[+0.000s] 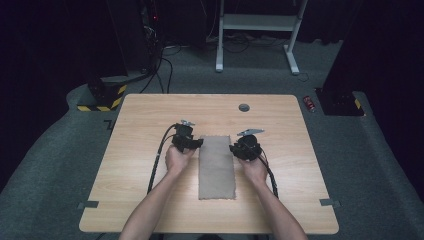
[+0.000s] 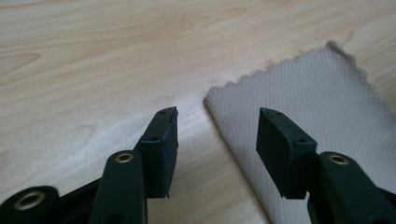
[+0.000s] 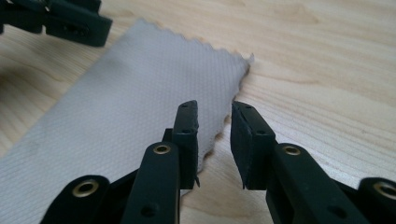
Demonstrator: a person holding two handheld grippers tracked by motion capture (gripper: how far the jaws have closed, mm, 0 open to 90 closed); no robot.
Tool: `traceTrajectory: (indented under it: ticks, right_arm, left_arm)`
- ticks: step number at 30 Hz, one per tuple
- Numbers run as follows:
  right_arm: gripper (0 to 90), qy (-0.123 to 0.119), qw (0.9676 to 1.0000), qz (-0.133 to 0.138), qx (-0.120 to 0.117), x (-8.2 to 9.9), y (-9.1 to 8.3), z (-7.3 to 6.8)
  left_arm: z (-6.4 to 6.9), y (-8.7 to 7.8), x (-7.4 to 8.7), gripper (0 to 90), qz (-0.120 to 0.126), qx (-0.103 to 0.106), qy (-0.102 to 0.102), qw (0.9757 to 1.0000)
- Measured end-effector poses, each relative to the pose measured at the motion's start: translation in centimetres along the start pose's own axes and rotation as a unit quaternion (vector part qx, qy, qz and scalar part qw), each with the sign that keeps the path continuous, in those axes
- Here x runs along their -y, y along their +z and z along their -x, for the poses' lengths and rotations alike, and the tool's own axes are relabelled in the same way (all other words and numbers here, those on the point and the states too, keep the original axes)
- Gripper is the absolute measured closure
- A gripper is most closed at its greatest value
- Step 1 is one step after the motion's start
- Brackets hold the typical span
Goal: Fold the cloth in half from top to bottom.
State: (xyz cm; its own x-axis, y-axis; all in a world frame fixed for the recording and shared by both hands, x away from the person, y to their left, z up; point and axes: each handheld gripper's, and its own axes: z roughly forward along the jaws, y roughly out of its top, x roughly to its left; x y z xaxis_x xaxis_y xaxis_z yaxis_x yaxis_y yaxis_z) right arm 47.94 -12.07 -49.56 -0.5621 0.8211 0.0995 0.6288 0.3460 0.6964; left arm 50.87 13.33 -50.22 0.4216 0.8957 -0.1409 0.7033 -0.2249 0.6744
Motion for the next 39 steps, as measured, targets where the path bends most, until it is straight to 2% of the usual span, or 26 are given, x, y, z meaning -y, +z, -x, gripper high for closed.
traceTrajectory:
  ticks: [3, 5, 9, 14, 18, 21, 23, 25, 26, 30, 35, 39]
  right_arm:
    - [70.8, 0.003, 0.9999, -0.008, 0.009, -0.5, 0.5, 0.3]
    - [70.0, 0.011, 0.9999, -0.003, 0.012, -1.0, 0.7, 0.6]
    - [68.6, 0.009, 0.9996, -0.012, 0.022, -1.7, 1.6, 0.7]
    - [66.6, 0.023, 0.9992, -0.019, 0.026, -2.2, 2.8, 0.9]
    - [65.8, 0.017, 0.9989, -0.01, 0.043, -2.9, 3.4, 0.7]
    - [64.5, 0.026, 0.9975, -0.035, 0.056, -3.4, 4.3, 0.6]
    - [64.4, 0.03, 0.9972, -0.025, 0.063, -3.7, 4.6, 0.8]
    - [63.9, 0.035, 0.9969, -0.027, 0.066, -3.6, 4.8, 1.0]
    - [63.1, 0.041, 0.9964, -0.037, 0.064, -3.6, 5.1, 1.2]
    - [63.2, 0.037, 0.9969, -0.036, 0.06, -3.9, 5.6, 1.4]
    - [76.0, -0.005, 0.9974, -0.04, 0.06, -4.2, 6.1, 0.2]
    - [85.8, -0.006, 0.9981, -0.043, 0.044, -4.3, 6.1, 0.3]
  left_arm:
    - [-0.1, 0.6, -0.3, 48.3, -0.011, -0.006, 0.008, 0.9999]
    - [-0.1, 0.9, -0.5, 48.3, -0.014, -0.009, 0.008, 0.9998]
    - [-0.4, 1.3, -0.8, 48.4, -0.017, -0.01, 0.002, 0.9998]
    - [-0.4, 1.6, -0.9, 48.1, -0.023, -0.012, 0.008, 0.9996]
    - [-0.3, 1.7, -0.8, 49.1, -0.022, -0.02, 0.02, 0.9994]
    - [0.0, 1.8, -0.8, 50.9, -0.019, -0.024, 0.029, 0.9991]
    - [0.3, 1.9, -0.8, 51.9, -0.018, -0.026, 0.038, 0.9988]
    - [0.5, 1.9, -0.8, 52.6, -0.018, -0.026, 0.04, 0.9987]
    - [0.5, 2.0, -0.8, 53.1, -0.018, -0.028, 0.043, 0.9985]
    - [0.6, 2.0, -0.7, 58.2, -0.017, -0.027, 0.054, 0.998]
    - [0.8, 2.0, -0.7, 68.3, -0.017, -0.014, 0.067, 0.9975]
    - [1.0, 2.0, -0.9, 80.2, -0.025, 0.0, 0.07, 0.9972]
